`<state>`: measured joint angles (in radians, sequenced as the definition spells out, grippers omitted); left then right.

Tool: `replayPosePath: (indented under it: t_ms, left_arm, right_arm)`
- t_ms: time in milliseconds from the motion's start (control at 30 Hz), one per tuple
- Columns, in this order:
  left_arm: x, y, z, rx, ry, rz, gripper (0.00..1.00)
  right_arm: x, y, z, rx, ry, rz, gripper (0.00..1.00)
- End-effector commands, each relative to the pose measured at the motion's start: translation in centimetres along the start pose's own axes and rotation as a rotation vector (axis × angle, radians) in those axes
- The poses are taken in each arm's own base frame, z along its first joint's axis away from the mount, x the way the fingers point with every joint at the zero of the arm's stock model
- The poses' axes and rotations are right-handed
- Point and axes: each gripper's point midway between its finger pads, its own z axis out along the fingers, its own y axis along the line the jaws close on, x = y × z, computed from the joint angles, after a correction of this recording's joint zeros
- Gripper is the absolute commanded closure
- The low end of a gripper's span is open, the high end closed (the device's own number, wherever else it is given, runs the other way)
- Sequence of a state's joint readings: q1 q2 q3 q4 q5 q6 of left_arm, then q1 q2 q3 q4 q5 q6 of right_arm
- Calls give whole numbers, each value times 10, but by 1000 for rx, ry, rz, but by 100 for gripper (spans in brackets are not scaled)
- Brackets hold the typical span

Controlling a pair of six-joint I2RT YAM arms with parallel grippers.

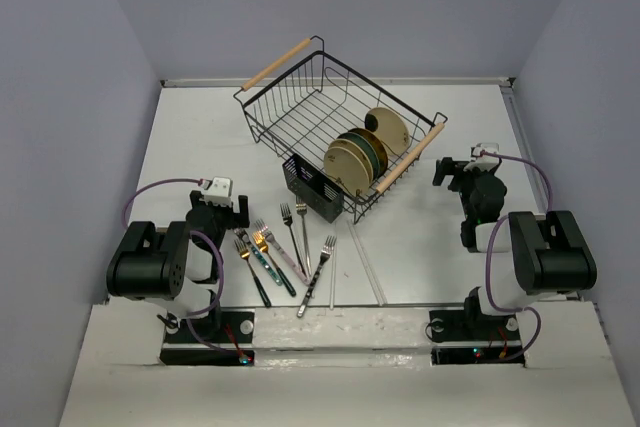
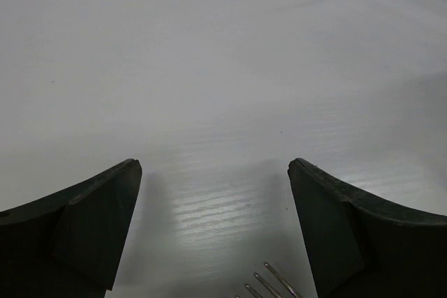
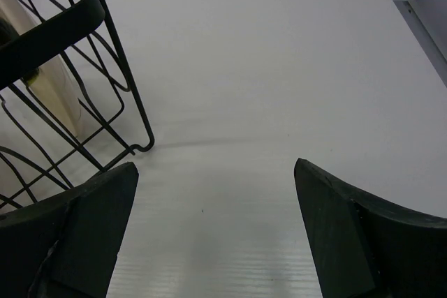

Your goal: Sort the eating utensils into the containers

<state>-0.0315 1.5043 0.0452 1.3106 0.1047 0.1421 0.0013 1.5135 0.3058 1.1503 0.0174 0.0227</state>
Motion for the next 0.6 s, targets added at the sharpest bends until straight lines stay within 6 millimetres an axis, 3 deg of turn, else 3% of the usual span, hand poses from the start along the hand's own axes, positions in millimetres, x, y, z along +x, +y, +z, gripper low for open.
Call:
replayPosePath:
  t_ms: [0, 100, 167, 233, 267, 300, 367, 400, 467, 500, 533, 567]
  left_arm:
    - [-152, 8, -51, -51, -675, 63, 1]
    - [-153, 7, -51, -50, -676, 63, 1]
    - [-153, 8, -51, -52, -678, 64, 11]
    - [-154, 6, -50, -44, -681, 73, 26]
    - [-161, 9, -56, -62, -706, 60, 28]
    - [-163, 12, -61, -74, -718, 49, 29]
    - [-173, 10, -64, -57, -701, 49, 29]
    - [-176, 11, -59, -58, -665, 77, 29]
    - [-217, 29, -57, -141, -639, 120, 26]
    - [-247, 36, -59, -176, -668, 131, 24]
    - [-249, 39, -55, -186, -620, 144, 21]
    - [-227, 40, -40, -171, -474, 160, 19]
  right_arm:
    - [-16, 1, 4, -8, -51, 0, 0]
    - [-23, -11, 5, 70, -60, 32, 0]
    - [-33, -31, 1, 193, -53, 67, 0]
    - [-36, -34, -7, 221, -38, 87, 0]
    - [-39, -34, -11, 223, -33, 95, 0]
    - [-63, -31, -17, 219, -84, 163, 0]
    - [-68, -24, -26, 198, -23, 204, 2]
    - [-96, -15, -36, 153, -75, 260, 4]
    - [-115, -1, -50, 100, -26, 301, 12]
    - [-144, 5, -66, 69, -80, 339, 14]
    - [-141, 10, -78, 50, -24, 350, 17]
    - [-168, 17, -88, 9, -56, 358, 21]
